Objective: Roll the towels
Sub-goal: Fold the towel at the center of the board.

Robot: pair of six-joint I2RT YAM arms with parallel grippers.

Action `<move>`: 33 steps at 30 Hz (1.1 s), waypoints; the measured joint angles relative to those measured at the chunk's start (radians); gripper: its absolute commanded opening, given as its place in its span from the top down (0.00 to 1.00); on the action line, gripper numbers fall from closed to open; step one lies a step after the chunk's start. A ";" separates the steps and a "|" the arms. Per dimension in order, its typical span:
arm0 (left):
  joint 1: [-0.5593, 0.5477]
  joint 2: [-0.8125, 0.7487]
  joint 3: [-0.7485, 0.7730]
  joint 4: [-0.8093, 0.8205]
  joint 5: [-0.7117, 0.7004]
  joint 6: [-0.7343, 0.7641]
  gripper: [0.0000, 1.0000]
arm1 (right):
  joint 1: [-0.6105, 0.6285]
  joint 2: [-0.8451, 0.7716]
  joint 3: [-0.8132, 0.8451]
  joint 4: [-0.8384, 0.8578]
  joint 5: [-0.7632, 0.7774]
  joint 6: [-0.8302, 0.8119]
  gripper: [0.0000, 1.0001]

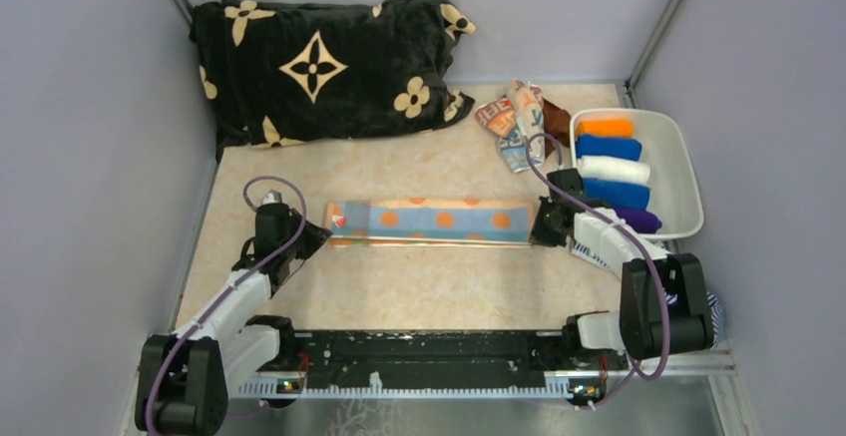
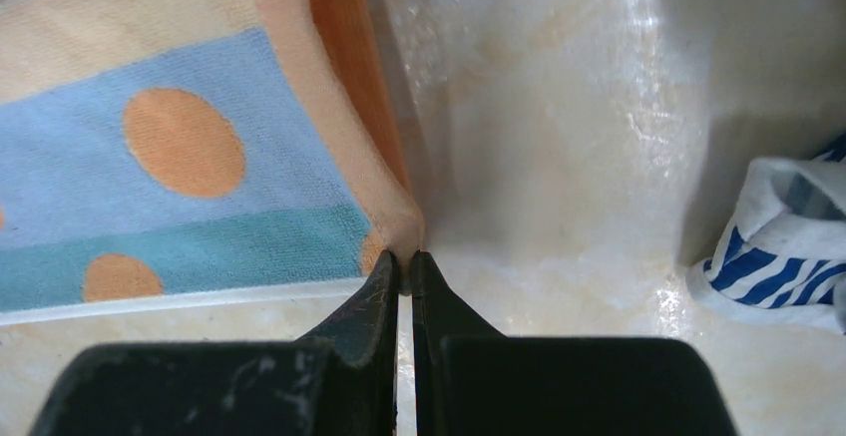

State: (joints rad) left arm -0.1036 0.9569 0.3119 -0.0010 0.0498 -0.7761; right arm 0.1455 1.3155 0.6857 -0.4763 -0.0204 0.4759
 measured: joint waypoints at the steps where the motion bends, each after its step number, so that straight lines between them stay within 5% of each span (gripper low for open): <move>1: 0.000 0.003 -0.010 0.001 0.003 -0.005 1.00 | 0.000 0.000 -0.019 0.008 0.000 0.008 1.00; 10: 0.004 0.057 -0.046 0.002 0.015 -0.032 0.97 | -0.004 0.038 -0.045 0.086 -0.004 0.027 0.98; 15: 0.004 0.039 -0.053 -0.002 0.013 -0.036 0.68 | -0.004 0.040 -0.045 0.095 -0.006 0.029 0.74; 21: 0.006 -0.032 -0.051 -0.063 0.010 -0.037 0.45 | -0.005 0.031 -0.034 0.072 0.009 0.016 0.59; 28: 0.008 -0.171 0.008 -0.188 -0.016 0.002 0.36 | -0.006 -0.047 0.044 -0.012 0.046 -0.014 0.53; 33: 0.008 -0.137 0.090 -0.189 -0.010 0.076 0.36 | -0.006 -0.079 0.097 0.027 0.010 -0.042 0.52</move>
State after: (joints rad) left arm -0.0956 0.8204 0.4015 -0.1902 0.0395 -0.7006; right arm 0.1390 1.2369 0.7830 -0.4492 -0.0109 0.4335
